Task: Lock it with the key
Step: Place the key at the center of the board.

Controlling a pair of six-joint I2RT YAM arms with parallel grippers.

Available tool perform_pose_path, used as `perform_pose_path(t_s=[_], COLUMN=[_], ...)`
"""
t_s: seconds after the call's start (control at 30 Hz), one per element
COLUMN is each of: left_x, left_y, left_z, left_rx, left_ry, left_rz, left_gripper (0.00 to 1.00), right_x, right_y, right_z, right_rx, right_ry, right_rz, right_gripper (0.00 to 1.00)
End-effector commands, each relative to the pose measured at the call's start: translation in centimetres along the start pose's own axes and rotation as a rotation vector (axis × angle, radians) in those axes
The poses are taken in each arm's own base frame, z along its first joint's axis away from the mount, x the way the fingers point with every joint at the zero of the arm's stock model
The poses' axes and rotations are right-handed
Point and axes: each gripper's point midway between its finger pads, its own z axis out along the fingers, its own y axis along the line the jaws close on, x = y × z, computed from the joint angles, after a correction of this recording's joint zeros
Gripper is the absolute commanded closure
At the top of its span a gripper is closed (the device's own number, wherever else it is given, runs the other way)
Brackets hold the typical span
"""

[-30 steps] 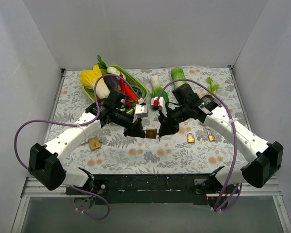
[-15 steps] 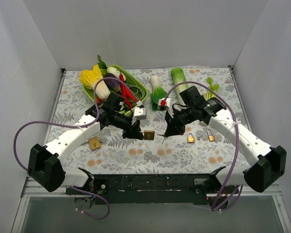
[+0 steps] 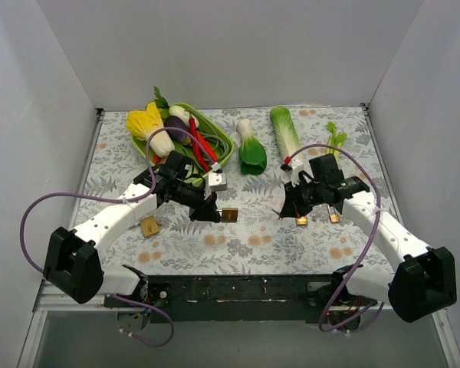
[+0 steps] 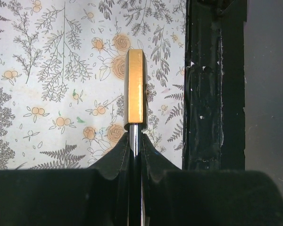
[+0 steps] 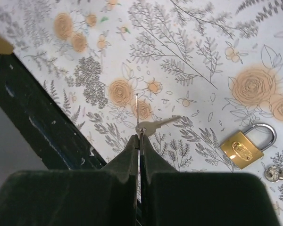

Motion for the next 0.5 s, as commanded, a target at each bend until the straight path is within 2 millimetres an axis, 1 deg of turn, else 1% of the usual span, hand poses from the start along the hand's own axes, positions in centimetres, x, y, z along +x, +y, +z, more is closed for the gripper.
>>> perform_pose_path(t_s=[0.0, 0.07, 0.1, 0.2, 0.23, 0.27, 0.3, 0.33, 0.4, 0.47], left_x=[-2.0, -1.9, -1.9, -2.0, -2.0, -1.8, -1.9, -1.8, -1.6, -1.5], left_y=[-0.7, -0.9, -1.0, -1.1, -1.1, -1.2, -1.2, -1.2, -1.2, -1.2], left_z=[-1.0, -1.1, -1.2, -1.4, -1.4, -1.3, -1.4, -1.3, -1.2, -1.3], left_rx=[-0.022, -0.029, -0.033, -0.046, -0.047, -0.047, -0.049, -0.048, -0.048, -0.05], left_ry=[-0.085, -0.086, -0.087, -0.092, -0.095, -0.094, -0.101, -0.1, -0.097, -0.096], left_rz=[0.064, 0.061, 0.062, 0.065, 0.058, 0.052, 0.057, 0.055, 0.051, 0.05], left_gripper=[1.0, 1.0, 1.0, 1.0, 1.0, 1.0, 1.0, 1.0, 1.0, 1.0], right_x=[-1.5, -0.6, 0.5, 1.5, 2.5, 3.0, 2.9, 3.9, 4.3, 4.3], right_y=[-3.0, -3.7, -4.1, -5.0, -5.3, -5.5, -5.8, -5.9, -6.6, -7.3], right_z=[1.5, 2.2, 2.7, 3.3, 3.8, 4.0, 4.5, 4.8, 5.0, 5.0], right_rx=[0.139, 0.153, 0.168, 0.204, 0.207, 0.211, 0.213, 0.216, 0.241, 0.264], right_ry=[-0.118, -0.095, -0.08, -0.086, -0.072, -0.066, -0.081, -0.069, -0.067, -0.074], right_rz=[0.119, 0.162, 0.201, 0.244, 0.262, 0.275, 0.28, 0.309, 0.328, 0.335], right_gripper=[0.99, 0.99, 0.99, 0.99, 0.99, 0.99, 0.99, 0.99, 0.99, 0.99])
